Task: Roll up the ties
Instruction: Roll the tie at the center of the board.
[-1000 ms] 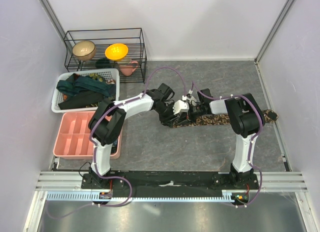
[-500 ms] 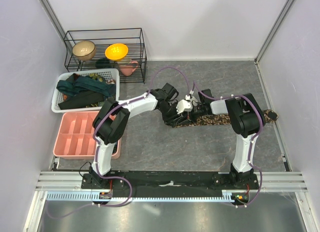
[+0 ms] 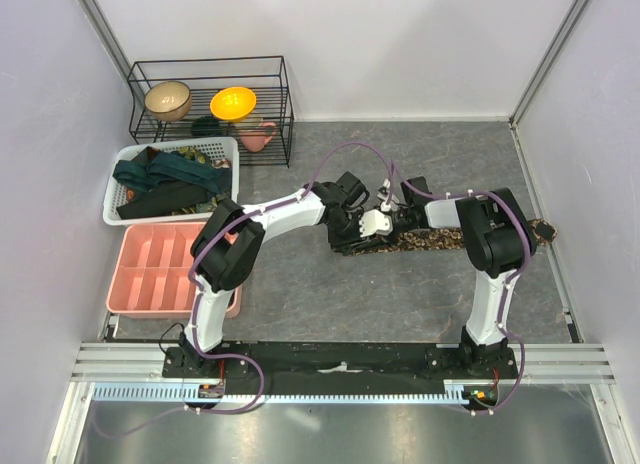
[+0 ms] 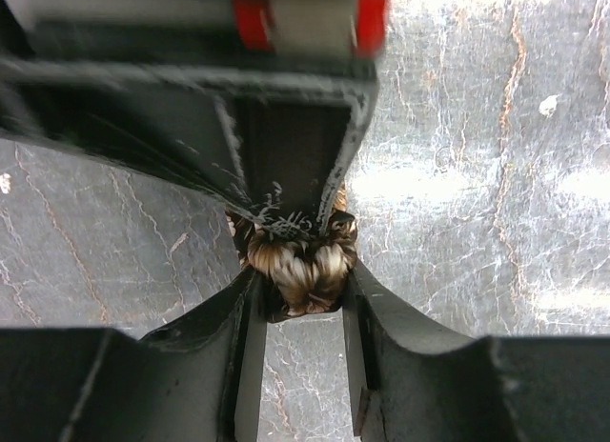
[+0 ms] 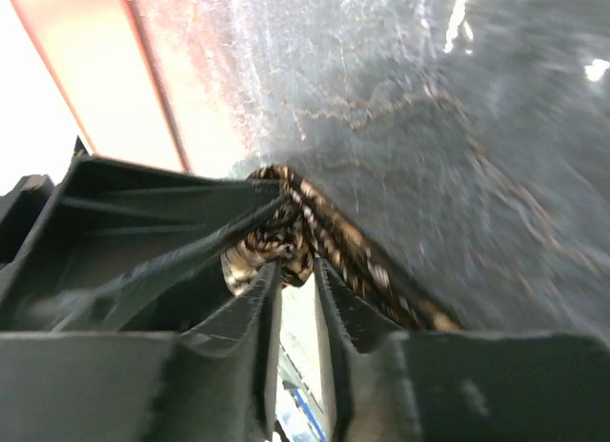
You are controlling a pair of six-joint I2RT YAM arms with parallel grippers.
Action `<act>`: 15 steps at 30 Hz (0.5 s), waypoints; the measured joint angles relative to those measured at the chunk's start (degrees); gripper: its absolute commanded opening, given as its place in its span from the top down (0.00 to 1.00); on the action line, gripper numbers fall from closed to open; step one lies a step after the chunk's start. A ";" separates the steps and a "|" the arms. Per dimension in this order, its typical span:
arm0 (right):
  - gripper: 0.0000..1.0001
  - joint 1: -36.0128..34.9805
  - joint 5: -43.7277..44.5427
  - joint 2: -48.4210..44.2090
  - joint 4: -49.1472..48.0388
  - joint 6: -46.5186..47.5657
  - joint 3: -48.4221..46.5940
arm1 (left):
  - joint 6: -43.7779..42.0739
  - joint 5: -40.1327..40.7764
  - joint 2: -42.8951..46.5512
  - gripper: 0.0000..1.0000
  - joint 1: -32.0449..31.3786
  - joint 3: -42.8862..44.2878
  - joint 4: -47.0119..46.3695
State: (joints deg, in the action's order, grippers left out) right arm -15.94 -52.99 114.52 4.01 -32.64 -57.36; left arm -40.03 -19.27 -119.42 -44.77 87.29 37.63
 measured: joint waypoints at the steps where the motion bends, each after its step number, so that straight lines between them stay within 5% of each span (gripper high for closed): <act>1: 0.65 0.52 -0.33 -0.31 0.57 0.15 0.02 | -0.37 0.13 -0.07 0.77 -0.07 0.11 0.15; 15: 0.57 1.57 -5.03 -3.02 2.97 2.25 0.02 | -1.40 -0.31 -1.64 0.78 -0.09 2.82 3.06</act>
State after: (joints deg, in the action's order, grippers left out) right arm -14.37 -58.02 111.50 6.98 -30.39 -57.34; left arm -41.43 -19.57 -121.05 -44.86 90.11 40.69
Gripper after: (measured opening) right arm 0.444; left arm 0.378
